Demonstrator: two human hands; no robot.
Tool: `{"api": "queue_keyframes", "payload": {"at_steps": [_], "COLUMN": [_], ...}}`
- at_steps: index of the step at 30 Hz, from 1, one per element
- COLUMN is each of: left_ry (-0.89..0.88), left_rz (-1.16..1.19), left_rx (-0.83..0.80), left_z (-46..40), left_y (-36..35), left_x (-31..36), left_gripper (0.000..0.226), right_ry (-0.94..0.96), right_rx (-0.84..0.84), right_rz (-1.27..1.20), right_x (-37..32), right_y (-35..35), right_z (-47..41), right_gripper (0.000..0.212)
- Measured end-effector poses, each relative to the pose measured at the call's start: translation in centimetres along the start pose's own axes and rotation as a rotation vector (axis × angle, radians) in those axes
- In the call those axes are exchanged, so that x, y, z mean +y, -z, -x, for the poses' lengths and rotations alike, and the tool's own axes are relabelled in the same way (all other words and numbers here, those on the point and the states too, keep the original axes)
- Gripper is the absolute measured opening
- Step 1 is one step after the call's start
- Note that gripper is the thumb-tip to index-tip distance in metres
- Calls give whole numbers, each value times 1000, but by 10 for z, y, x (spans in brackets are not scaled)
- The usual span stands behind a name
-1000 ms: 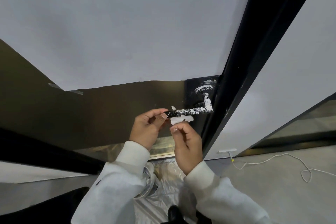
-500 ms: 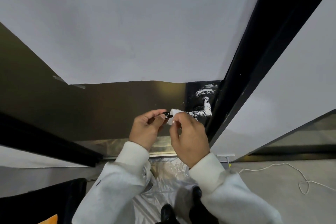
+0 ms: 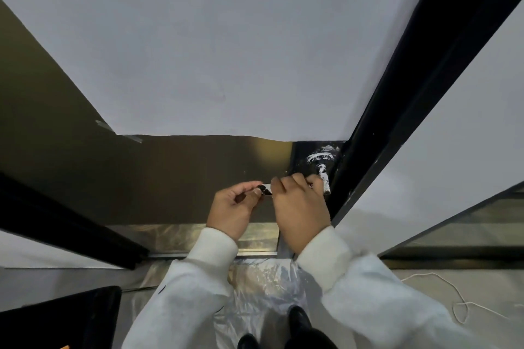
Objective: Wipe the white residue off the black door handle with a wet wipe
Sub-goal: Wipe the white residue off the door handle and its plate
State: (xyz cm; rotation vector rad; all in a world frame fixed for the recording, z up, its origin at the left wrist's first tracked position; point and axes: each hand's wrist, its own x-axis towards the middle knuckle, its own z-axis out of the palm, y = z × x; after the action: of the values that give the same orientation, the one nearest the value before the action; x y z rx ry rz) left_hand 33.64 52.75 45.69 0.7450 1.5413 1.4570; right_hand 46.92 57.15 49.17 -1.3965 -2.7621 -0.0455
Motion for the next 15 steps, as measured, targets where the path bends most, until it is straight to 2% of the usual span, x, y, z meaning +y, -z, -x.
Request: {"api": "queue_keyframes", "payload": {"at_steps": [2, 6, 8, 11, 15], "left_ry": [-19, -20, -36, -62, -83], "left_rz": [-47, -96, -123, -187, -202], "left_rx": [-18, -31, -41, -48, -53], "left_z": [-1, -5, -6, -7, -6], "left_y": [2, 7, 7, 9, 10], "left_x": [0, -1, 2, 4, 6], "left_gripper": [21, 23, 22, 20, 23], "right_ry": [25, 34, 6, -27, -46], "right_rx": [-127, -243, -206, -77, -34], "right_rz": [7, 72, 115, 136, 119], "right_x": [-3, -12, -17, -27, -32], "right_y": [12, 22, 16, 3, -12], "right_z": [-16, -33, -24, 11, 24], "right_gripper": [28, 24, 33, 58, 64]}}
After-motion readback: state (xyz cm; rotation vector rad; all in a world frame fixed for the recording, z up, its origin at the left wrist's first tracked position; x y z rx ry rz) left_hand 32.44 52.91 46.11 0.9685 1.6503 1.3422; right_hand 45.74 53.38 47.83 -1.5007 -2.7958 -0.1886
